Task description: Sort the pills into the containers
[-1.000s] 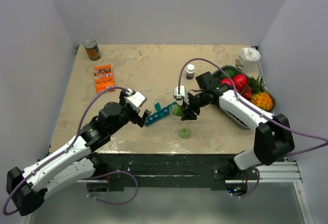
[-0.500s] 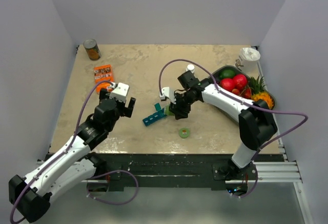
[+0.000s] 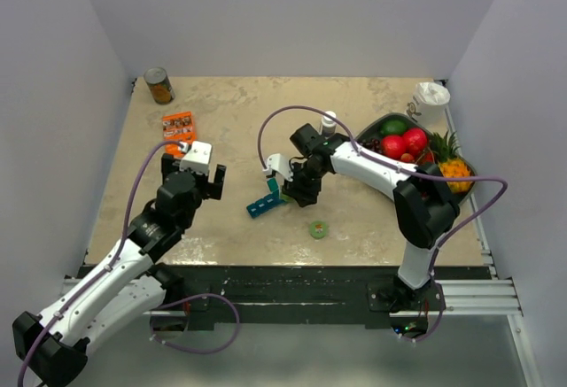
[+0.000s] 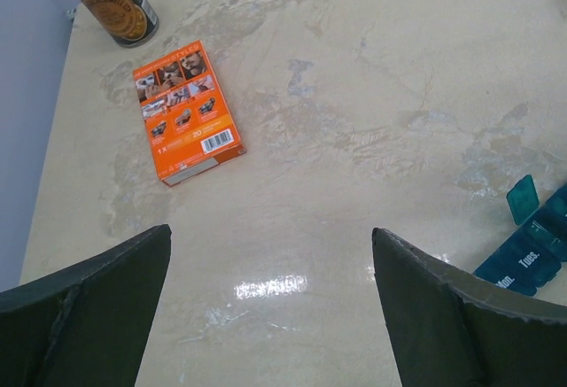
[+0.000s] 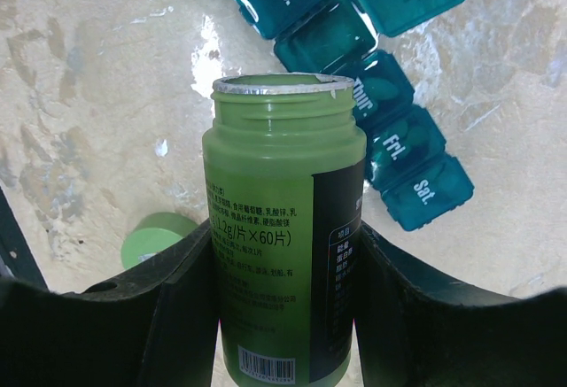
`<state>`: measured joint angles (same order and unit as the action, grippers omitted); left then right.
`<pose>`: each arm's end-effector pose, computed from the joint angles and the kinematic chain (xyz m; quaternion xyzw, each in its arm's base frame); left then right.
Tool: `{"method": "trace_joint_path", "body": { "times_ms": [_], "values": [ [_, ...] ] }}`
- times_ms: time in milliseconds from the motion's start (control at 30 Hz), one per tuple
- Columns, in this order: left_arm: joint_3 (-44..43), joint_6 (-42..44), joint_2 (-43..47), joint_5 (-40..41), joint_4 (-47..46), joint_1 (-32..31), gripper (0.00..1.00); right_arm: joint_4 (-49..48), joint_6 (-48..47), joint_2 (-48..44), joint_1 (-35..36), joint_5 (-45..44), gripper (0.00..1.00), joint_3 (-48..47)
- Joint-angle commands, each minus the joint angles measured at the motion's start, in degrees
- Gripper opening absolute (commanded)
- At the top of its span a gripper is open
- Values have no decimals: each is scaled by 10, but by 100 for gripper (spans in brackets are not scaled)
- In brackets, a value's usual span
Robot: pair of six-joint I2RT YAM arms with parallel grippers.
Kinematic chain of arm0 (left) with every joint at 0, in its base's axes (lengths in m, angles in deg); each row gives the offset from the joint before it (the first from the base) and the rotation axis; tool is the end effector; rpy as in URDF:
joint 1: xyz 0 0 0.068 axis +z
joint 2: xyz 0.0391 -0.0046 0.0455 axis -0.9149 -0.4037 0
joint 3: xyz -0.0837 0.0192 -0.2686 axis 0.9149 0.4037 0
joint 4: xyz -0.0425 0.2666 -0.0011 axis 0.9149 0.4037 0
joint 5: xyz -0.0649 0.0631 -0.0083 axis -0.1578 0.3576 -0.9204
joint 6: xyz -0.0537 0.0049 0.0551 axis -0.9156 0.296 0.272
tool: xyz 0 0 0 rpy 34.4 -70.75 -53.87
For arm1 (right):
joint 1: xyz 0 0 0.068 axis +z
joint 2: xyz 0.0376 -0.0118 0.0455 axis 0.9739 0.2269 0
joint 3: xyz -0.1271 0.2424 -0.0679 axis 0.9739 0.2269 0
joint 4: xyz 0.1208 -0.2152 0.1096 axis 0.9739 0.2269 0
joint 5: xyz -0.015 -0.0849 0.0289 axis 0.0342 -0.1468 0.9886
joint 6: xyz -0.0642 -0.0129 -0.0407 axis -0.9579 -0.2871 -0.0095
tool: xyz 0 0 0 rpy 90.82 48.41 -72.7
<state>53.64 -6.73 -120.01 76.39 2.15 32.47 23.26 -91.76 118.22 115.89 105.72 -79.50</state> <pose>0.1815 -0.0812 0.2801 0.0746 0.7958 0.0369 0.5998 0.2846 0.2586 0.1881 -0.6496 0.7233 0.1618 0.1693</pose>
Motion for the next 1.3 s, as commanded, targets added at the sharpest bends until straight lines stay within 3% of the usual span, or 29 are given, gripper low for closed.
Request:
{"method": "trace_joint_path", "body": {
  "times_ms": [0,1267],
  "values": [
    [-9,-10,11,13,-8,6,99,17,8,13,9,-24,0,-46],
    [-4,-7,23,0,-10,17,99,62,18,66,47,-120,0,-107]
  ]
}}
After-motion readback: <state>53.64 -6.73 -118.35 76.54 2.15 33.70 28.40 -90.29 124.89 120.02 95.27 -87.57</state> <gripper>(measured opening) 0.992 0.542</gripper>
